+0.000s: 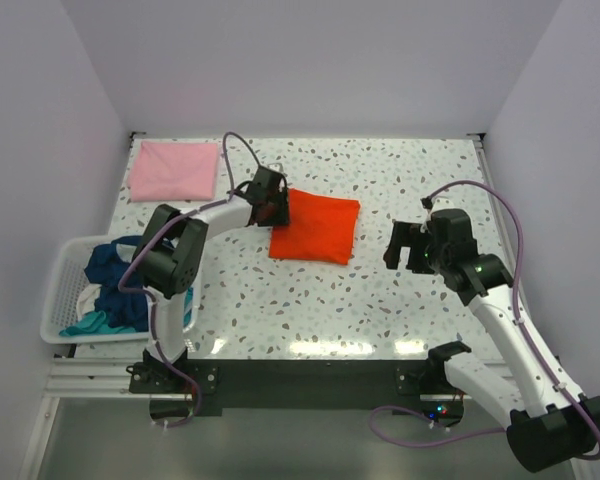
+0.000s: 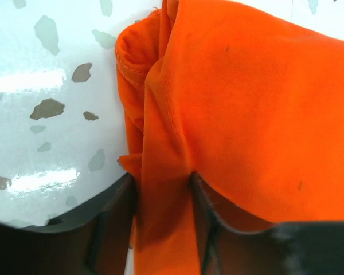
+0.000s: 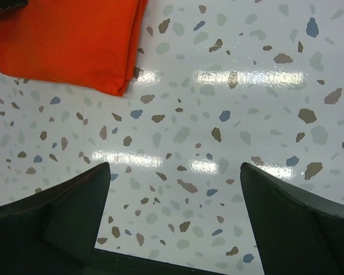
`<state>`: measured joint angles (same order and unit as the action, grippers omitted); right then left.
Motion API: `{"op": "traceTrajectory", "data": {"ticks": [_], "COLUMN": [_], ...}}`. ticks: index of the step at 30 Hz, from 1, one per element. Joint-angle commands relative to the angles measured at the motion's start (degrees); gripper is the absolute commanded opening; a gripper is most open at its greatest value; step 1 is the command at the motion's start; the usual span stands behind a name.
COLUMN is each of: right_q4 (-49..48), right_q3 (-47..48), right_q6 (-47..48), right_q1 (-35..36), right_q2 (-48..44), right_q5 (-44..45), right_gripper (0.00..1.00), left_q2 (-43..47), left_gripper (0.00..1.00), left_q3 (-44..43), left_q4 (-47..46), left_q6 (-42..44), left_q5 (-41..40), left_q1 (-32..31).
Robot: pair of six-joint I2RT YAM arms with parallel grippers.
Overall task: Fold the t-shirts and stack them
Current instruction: Neatly place the folded tshirt to the corner
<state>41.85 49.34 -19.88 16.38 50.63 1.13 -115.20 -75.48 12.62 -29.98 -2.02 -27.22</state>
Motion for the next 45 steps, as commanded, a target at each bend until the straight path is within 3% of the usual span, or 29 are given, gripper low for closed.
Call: {"op": "traceTrajectory", "data": {"ticks": [1,6,7,10,17,27,39,45], "right_q4": [-0.8,-0.5,-0.6,-0.8,-1.2,-0.7,0.3,0.7], "right_q3": [-0.4,-0.1,-0.2,-0.5,0.0,0.6,1.5,1.8], "right_q6": [0.7,0.5,0.5,0.5,0.7,1.2,1.2,0.9], "right_q1": [0.0,0.0,0.0,-0.1,-0.1,-0.1,0.0,-0.1], "right_q2": [0.3,0.9,0.9,0.3,0.7,1.9,3.9,4.6], "right_q5": [2.1,3.8,3.7,3.7,3.7,4.0,6.5,8.5], "right_gripper": [0.99,0.99,0.99,0.99,0.99,0.99,0.99,0.99], "left_q2": [-6.3,-9.9,-10.7,-11.2,-7.2,-4.9,-7.5,-12.7], "left_gripper": [0.43,0.25,0.14,0.00,0.00,0.00,0.00,0.00], "left_q3": [-2.1,-5.0,-5.9,-8.3,-12.9,-17.8,-25.1,-36.5], "left_q4": [4.7,8.6,9.1,12.1,13.0,6.2,-2.2,0.4], "left_q6": [0.7,-0.1,-0.1,-0.3,6.6,25.6,41.7,42.1], "left_q5": [-4.1,-9.1,-9.2,-12.6,-25.3,-38.8,-39.6,-35.5], "left_q1": [-2.5,-4.6,-4.6,-4.6,-3.5,1.9,10.4,15.7]}}
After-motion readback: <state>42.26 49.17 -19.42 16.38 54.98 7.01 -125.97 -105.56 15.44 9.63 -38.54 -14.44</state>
